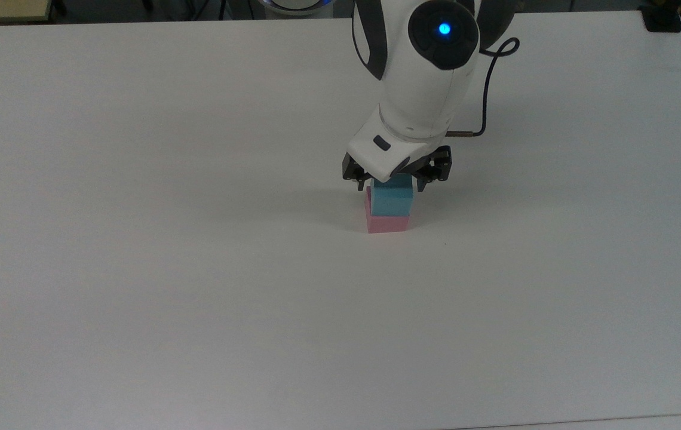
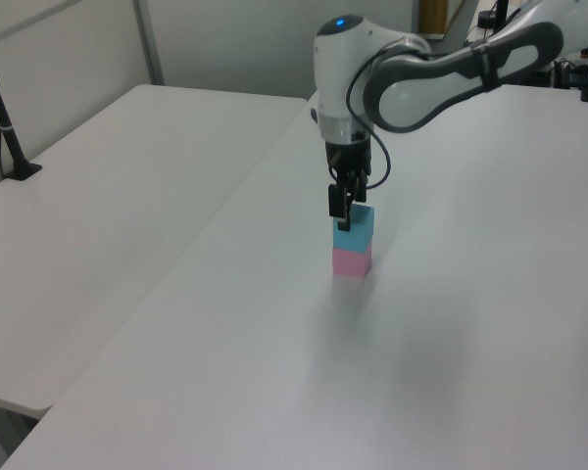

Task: Put blue cube on pink cube
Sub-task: 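Open the gripper and raise it away from the stacked cubes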

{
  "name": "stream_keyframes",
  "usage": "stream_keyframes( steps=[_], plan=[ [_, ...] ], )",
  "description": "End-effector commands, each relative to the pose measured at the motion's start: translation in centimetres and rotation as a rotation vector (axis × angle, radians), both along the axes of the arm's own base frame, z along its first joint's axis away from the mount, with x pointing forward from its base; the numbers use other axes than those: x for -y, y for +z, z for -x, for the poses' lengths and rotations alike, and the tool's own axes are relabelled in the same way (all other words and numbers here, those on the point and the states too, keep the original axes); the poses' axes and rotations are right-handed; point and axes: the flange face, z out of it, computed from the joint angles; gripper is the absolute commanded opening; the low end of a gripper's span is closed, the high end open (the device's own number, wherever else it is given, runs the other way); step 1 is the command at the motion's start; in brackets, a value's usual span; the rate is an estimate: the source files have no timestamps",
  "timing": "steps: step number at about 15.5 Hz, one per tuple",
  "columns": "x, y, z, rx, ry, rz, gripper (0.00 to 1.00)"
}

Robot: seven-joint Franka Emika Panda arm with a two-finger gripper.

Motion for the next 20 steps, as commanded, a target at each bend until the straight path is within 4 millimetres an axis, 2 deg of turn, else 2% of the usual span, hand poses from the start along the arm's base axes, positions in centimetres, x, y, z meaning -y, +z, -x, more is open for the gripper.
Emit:
stream_keyframes(
  steps=[1, 4, 8, 11, 14, 17, 20],
  plan=[
    [0.8, 4.1, 2.2, -0.004, 0.017, -0.011, 1.00],
    [0.9, 4.6, 2.3, -0.002, 0.018, -0.012, 1.00],
    [1.1, 6.2, 2.9, -0.003, 0.037, -0.013, 1.00],
    [2.0, 8.4, 3.7, -0.004, 0.053, -0.013, 1.00],
    [4.2, 11.1, 4.9, -0.026, 0.065, -0.012, 1.00],
    [9.1, 15.3, 6.9, -0.038, 0.088, -0.013, 1.00],
    [13.2, 18.4, 8.8, -0.035, 0.059, -0.018, 1.00]
  ],
)
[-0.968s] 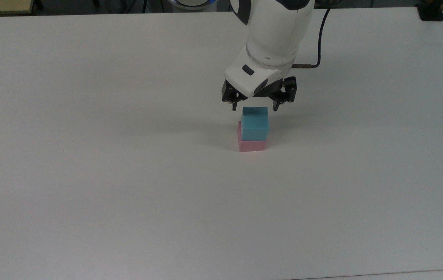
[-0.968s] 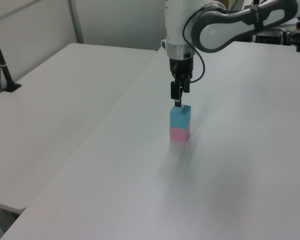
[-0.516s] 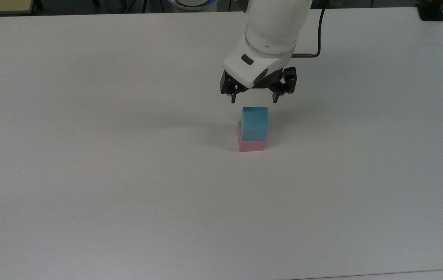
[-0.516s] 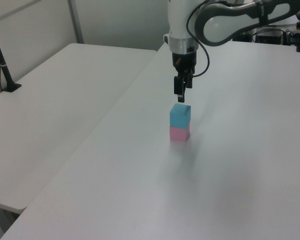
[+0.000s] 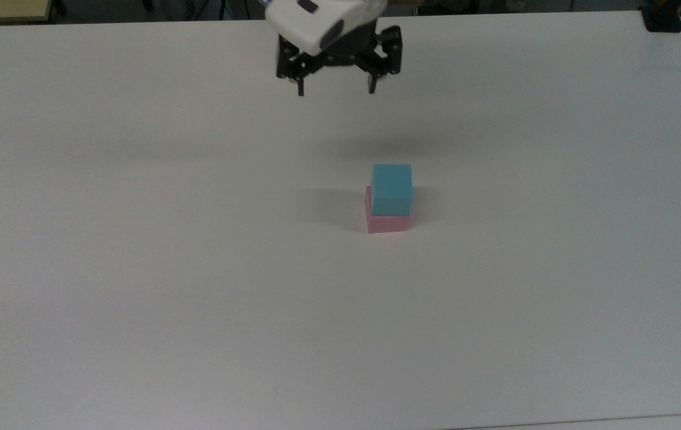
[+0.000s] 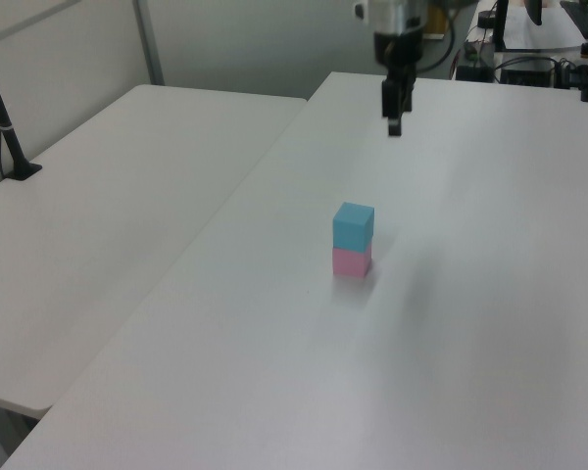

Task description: Put blue cube on pink cube

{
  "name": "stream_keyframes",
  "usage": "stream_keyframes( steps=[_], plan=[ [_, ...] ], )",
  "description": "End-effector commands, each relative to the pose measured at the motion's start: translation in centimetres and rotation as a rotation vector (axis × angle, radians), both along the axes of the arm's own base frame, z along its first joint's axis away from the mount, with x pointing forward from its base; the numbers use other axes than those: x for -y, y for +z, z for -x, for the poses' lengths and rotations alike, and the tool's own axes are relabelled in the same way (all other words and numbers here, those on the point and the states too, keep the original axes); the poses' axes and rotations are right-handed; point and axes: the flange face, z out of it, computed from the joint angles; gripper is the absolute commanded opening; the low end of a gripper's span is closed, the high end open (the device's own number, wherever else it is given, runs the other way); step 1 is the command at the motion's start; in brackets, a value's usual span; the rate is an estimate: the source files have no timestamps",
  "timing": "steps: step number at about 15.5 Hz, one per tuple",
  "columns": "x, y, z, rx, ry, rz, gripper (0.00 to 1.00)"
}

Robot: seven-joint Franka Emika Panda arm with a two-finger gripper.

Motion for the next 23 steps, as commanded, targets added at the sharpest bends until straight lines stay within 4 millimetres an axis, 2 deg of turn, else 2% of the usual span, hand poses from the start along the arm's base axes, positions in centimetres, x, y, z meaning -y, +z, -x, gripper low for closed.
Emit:
stream_keyframes(
  steps=[1, 4, 7, 11, 18, 23],
  plan=[
    [5.0, 3.7, 3.9, 0.008, -0.017, -0.009, 1.00],
    [8.1, 5.5, 6.9, 0.030, -0.033, 0.024, 1.00],
    [11.4, 7.5, 8.5, 0.036, -0.034, 0.010, 1.00],
    [11.8, 8.0, 9.2, 0.015, -0.045, 0.005, 1.00],
    [11.8, 8.0, 9.5, -0.004, -0.048, -0.016, 1.00],
    [12.0, 8.8, 9.5, 0.010, -0.053, -0.016, 1.00]
  ],
)
